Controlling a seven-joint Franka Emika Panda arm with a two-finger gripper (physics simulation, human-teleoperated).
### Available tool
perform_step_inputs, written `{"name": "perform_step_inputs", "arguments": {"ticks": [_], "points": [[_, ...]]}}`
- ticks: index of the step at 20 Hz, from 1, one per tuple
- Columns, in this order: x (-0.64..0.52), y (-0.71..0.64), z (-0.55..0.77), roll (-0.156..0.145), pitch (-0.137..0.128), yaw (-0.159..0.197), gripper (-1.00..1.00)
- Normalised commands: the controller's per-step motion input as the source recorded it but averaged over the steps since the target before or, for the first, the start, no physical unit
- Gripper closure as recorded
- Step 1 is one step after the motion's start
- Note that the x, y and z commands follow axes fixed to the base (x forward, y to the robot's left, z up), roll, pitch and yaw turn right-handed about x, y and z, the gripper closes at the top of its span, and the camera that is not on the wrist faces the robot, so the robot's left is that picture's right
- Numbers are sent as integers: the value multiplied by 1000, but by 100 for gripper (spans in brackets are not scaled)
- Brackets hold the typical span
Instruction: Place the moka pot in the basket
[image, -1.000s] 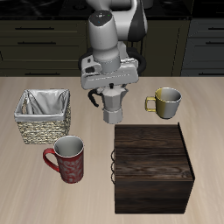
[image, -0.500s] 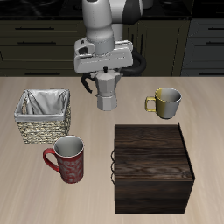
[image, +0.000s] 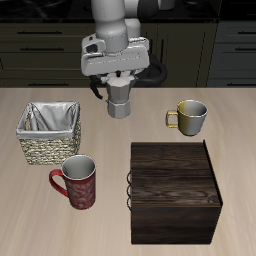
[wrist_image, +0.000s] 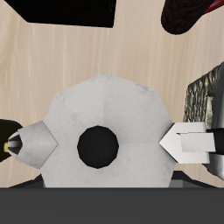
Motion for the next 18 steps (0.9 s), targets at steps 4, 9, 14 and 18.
{"name": "perform_step_inputs", "arguments": {"ticks": [4, 9, 14, 18], "points": [[-46, -11, 276, 0, -28, -6, 100], [27, -18, 103, -8, -13, 13, 100], [-8, -46, 249, -12, -34, 1, 100], [-36, -49, 383, -24, -64, 7, 100]]}}
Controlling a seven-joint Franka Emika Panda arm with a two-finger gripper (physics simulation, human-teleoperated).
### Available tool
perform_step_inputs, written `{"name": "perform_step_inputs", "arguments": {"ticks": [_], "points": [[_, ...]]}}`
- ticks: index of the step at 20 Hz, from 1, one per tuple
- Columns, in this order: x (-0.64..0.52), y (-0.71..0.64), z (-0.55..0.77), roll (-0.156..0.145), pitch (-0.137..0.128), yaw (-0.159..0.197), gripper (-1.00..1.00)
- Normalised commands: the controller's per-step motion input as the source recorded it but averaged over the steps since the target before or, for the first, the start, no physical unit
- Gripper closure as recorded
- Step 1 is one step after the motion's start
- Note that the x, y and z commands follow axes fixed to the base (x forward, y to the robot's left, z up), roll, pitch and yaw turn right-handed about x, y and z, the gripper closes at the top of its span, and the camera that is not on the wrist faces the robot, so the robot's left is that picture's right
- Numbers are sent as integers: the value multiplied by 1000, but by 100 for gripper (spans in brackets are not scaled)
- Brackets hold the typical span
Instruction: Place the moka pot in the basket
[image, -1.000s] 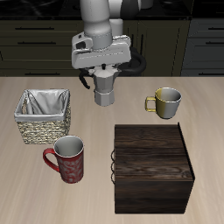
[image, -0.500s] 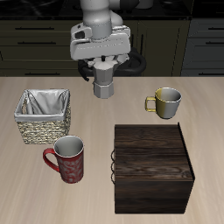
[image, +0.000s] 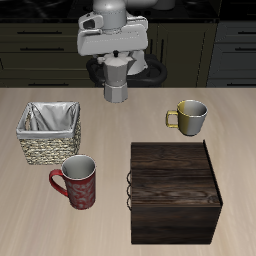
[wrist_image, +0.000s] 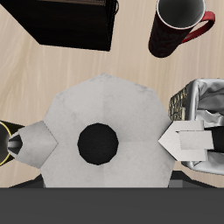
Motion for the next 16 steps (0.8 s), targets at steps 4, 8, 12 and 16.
{"name": "perform_step_inputs", "arguments": {"ticks": [4, 8, 12, 16], "points": [[51, -42, 60, -8, -3, -1, 100], [30, -217, 120, -5, 9, -29, 100], [64, -300, 128, -1, 42, -75, 100], [32, -248, 186, -31, -43, -12, 100]]}}
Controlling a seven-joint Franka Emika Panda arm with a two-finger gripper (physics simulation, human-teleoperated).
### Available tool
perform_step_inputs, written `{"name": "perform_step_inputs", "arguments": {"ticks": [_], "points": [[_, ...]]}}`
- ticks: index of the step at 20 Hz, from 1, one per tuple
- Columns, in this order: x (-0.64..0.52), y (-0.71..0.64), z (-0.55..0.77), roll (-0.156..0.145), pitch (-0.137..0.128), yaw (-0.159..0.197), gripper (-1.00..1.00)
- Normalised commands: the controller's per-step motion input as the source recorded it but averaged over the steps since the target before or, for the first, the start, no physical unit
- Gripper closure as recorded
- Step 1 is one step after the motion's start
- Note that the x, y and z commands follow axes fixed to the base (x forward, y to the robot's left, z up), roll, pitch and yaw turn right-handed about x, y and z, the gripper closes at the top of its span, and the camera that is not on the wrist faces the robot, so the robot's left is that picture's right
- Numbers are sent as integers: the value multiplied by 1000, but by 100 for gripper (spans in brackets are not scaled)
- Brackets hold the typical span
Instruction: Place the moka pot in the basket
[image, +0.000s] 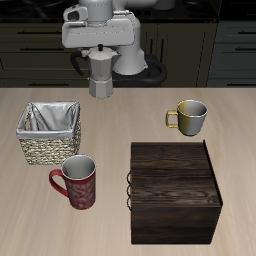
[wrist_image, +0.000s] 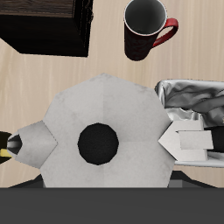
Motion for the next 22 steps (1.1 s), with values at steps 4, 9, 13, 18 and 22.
{"name": "perform_step_inputs", "arguments": {"ticks": [4, 9, 13, 18, 22], "points": [[45, -358, 164, -3, -5, -20, 100], [104, -235, 70, 11, 31, -21, 100], [127, -292, 39, 14, 54, -49, 100], [75, -484, 139, -31, -18, -25, 100], [98, -471, 79, -51, -12, -36, 100]]}}
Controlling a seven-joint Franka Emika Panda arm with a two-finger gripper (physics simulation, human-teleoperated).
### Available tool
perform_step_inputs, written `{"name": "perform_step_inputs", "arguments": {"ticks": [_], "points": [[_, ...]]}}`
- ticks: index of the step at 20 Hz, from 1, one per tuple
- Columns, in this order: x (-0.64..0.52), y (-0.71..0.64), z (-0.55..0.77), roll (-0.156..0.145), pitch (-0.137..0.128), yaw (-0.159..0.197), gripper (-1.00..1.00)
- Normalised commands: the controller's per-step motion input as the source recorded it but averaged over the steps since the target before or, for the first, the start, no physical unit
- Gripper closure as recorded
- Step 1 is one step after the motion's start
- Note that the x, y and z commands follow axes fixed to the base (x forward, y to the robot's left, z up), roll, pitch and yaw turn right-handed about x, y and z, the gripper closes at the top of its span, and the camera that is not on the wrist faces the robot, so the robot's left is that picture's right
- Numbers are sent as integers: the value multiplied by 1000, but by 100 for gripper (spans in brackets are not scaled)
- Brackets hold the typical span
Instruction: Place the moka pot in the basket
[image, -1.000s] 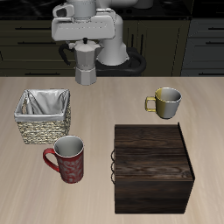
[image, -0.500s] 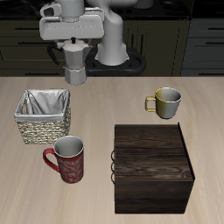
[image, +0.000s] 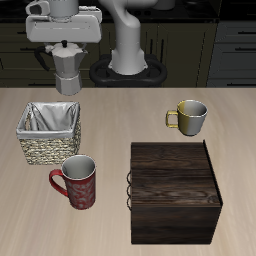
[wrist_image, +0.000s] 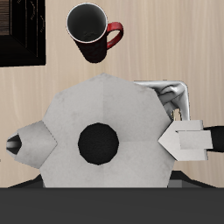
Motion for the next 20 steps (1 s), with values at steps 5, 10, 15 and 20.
{"name": "perform_step_inputs", "arguments": {"ticks": [5, 10, 15, 20], "points": [[177, -471, 5, -67, 15, -30, 100], [113, -305, 31, -51, -1, -17, 100], [79, -123, -80, -23, 11, -7, 100], [17, -67, -155, -22, 6, -1, 100]]}}
